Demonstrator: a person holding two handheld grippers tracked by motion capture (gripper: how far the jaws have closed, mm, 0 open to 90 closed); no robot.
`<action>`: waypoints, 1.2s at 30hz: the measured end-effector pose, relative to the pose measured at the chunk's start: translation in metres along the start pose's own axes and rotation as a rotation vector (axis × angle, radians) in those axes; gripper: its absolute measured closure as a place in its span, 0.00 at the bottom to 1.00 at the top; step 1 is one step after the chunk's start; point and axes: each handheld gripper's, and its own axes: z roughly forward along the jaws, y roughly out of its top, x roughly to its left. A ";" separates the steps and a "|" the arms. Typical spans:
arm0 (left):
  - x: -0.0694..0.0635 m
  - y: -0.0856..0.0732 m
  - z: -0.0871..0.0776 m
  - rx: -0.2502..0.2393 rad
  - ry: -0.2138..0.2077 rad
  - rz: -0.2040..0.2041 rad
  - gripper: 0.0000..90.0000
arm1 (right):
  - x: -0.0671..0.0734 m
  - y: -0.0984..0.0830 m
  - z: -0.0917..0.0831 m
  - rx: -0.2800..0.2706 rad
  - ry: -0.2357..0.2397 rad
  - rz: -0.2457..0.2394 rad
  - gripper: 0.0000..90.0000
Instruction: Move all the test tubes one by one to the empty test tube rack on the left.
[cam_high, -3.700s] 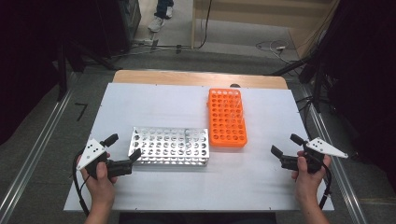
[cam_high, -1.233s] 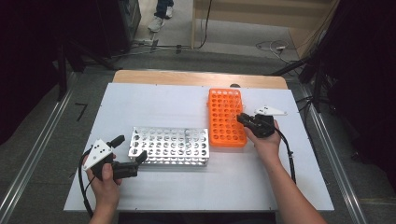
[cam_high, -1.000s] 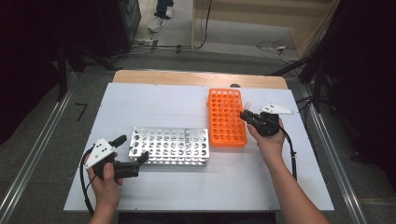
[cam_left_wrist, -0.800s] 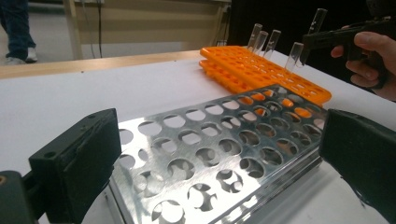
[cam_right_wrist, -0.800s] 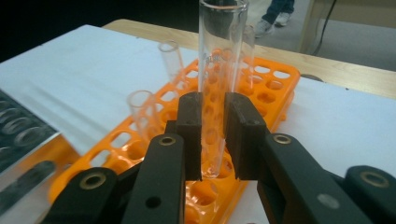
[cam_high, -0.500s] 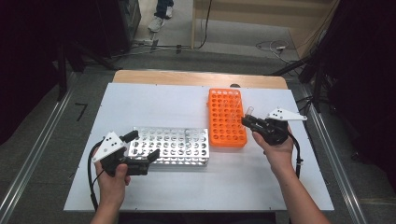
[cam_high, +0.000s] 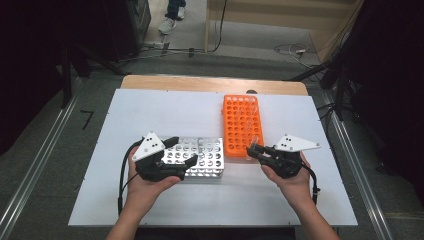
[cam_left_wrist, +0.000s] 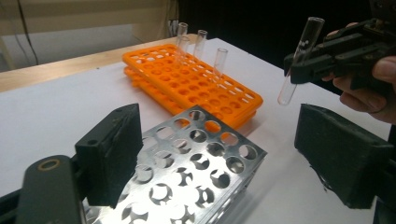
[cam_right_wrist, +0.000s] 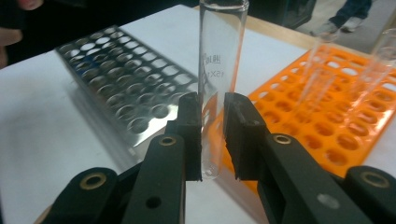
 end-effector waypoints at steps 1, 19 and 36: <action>-0.002 -0.001 0.002 0.005 -0.007 0.001 0.21 | 0.004 -0.002 0.000 0.005 0.011 -0.006 0.83; -0.037 -0.008 0.024 0.107 -0.212 0.050 0.57 | 0.060 -0.017 0.031 0.140 0.152 -0.175 0.83; -0.053 -0.014 0.040 0.178 -0.233 0.075 0.77 | 0.078 -0.018 0.039 0.173 0.148 -0.282 0.83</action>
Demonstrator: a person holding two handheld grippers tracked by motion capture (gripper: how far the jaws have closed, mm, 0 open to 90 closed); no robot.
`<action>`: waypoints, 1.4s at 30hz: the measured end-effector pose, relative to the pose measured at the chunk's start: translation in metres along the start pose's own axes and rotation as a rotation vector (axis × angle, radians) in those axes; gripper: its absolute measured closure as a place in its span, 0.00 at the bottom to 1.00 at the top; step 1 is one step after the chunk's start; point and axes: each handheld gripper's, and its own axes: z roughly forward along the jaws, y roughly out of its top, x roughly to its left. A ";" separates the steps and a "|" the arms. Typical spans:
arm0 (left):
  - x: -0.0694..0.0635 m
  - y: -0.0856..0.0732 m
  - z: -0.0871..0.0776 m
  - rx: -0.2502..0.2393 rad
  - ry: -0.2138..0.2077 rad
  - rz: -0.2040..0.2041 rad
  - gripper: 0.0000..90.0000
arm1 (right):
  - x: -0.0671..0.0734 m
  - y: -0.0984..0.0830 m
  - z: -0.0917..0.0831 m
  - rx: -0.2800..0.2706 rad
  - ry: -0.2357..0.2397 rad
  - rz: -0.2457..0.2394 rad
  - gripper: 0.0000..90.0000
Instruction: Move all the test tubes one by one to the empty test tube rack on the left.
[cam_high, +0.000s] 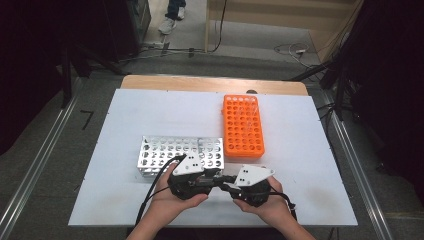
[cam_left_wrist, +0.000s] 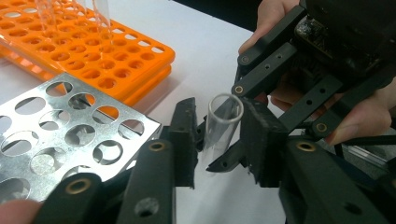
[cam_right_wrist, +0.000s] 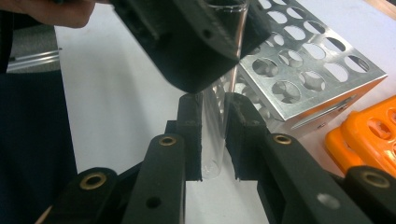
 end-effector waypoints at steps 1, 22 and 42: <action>0.000 0.000 0.000 0.000 0.000 0.000 0.78 | 0.001 0.000 0.000 0.005 -0.001 -0.003 0.83; 0.004 0.010 -0.006 0.013 0.029 0.010 0.85 | -0.008 -0.008 -0.010 -0.092 0.026 0.056 0.51; 0.024 0.036 -0.014 0.010 0.085 0.038 0.85 | -0.054 -0.062 -0.081 -0.212 -0.118 0.298 0.00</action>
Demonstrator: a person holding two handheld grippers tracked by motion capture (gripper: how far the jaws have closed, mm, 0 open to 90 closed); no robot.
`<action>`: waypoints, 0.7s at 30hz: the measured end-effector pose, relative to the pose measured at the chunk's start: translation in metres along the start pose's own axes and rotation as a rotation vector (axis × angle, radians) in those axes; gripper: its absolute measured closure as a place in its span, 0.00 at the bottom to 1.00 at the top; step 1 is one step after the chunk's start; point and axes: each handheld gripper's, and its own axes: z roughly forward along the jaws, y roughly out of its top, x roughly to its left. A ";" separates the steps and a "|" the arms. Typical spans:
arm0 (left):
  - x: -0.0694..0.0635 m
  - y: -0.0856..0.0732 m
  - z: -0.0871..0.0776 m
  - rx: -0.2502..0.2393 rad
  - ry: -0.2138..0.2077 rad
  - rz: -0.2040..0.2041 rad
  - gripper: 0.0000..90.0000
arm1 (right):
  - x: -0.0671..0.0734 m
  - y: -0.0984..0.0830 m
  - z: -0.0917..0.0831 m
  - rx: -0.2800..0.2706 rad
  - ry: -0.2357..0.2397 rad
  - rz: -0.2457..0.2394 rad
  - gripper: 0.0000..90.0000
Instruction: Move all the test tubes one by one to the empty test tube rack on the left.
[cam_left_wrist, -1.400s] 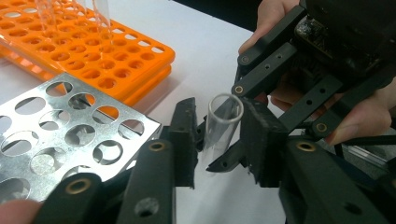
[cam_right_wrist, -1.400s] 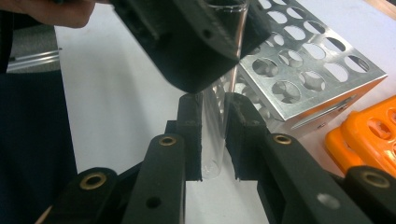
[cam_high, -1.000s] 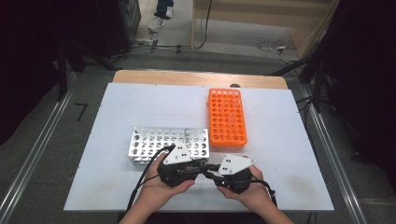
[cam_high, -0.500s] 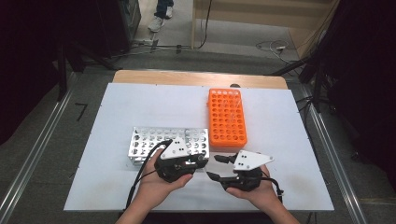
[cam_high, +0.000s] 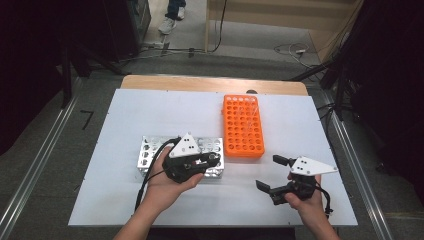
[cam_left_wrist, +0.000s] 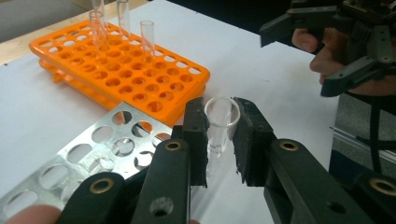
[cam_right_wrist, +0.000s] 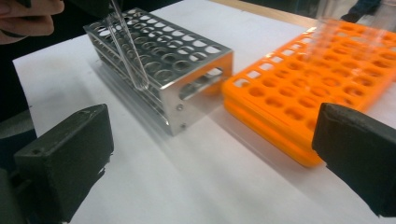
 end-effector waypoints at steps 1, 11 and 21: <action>0.001 0.002 0.001 0.004 0.001 0.004 0.85 | -0.003 -0.002 -0.004 -0.005 -0.005 0.006 0.00; 0.018 0.026 0.005 0.011 0.027 0.024 0.85 | -0.031 -0.020 -0.031 -0.019 -0.077 0.066 0.00; 0.042 0.043 0.016 0.040 0.062 0.029 0.85 | -0.046 -0.024 -0.036 -0.029 -0.100 0.096 0.00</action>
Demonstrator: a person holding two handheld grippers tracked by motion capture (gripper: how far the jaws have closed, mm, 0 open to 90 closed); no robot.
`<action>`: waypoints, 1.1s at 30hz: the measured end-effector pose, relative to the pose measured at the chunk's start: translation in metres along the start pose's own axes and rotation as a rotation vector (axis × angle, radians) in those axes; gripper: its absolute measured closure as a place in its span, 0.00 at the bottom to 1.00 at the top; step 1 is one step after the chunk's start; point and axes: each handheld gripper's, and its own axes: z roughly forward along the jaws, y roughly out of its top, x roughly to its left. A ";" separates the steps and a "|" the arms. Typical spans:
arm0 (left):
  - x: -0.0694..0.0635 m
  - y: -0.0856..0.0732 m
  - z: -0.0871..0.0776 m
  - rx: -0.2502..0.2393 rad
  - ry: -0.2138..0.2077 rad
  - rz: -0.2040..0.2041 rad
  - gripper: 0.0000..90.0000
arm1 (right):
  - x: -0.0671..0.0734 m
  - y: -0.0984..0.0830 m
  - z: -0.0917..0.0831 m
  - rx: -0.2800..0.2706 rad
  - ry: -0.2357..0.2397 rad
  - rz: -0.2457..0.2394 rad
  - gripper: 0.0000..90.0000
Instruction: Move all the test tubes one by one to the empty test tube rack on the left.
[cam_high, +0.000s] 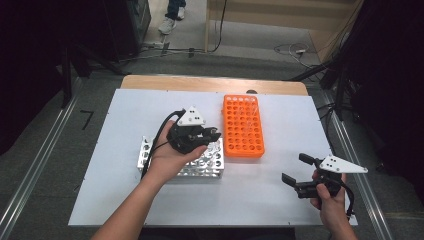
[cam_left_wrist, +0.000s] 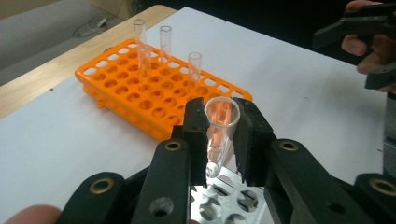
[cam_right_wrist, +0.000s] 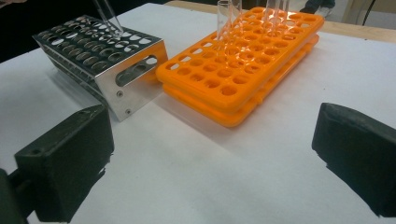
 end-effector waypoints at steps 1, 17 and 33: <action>0.002 0.001 0.002 0.004 0.000 0.001 0.85 | 0.000 0.000 0.000 0.000 0.000 0.002 0.00; 0.018 0.005 0.030 0.088 0.025 0.009 0.85 | -0.004 -0.001 -0.001 0.001 -0.009 0.009 0.00; 0.019 -0.005 0.054 0.184 0.017 0.026 0.85 | -0.003 -0.002 0.001 0.004 -0.006 0.006 0.00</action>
